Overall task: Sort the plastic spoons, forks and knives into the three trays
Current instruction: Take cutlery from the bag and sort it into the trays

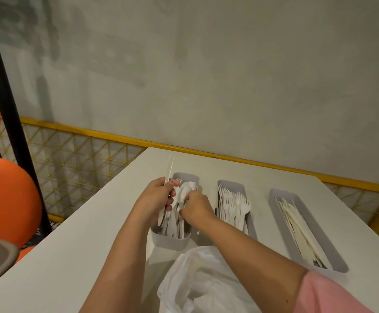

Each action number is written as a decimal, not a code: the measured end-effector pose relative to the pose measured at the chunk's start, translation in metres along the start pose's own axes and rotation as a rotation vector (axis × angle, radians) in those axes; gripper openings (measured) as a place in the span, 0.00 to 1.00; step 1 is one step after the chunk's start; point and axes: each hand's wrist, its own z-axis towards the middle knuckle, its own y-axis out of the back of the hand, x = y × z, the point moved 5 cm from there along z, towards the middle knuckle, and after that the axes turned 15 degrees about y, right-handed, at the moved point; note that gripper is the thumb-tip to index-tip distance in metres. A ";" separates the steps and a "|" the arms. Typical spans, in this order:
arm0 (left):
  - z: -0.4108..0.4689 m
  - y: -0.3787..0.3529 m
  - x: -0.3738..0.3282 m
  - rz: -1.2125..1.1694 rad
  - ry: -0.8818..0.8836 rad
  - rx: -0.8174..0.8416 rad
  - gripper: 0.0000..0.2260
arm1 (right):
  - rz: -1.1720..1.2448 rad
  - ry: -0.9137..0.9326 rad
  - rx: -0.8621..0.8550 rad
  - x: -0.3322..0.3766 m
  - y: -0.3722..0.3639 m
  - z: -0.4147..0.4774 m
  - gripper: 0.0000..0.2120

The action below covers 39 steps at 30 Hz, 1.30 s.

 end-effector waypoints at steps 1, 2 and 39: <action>0.000 0.000 0.000 0.002 -0.001 0.000 0.11 | -0.033 0.000 0.001 0.000 -0.002 0.000 0.16; 0.000 0.000 0.000 0.008 -0.003 -0.002 0.11 | -0.056 0.002 -0.002 0.000 -0.004 0.001 0.17; -0.034 -0.076 0.007 0.100 0.040 0.175 0.06 | 0.242 -0.206 -0.345 -0.137 0.128 -0.072 0.18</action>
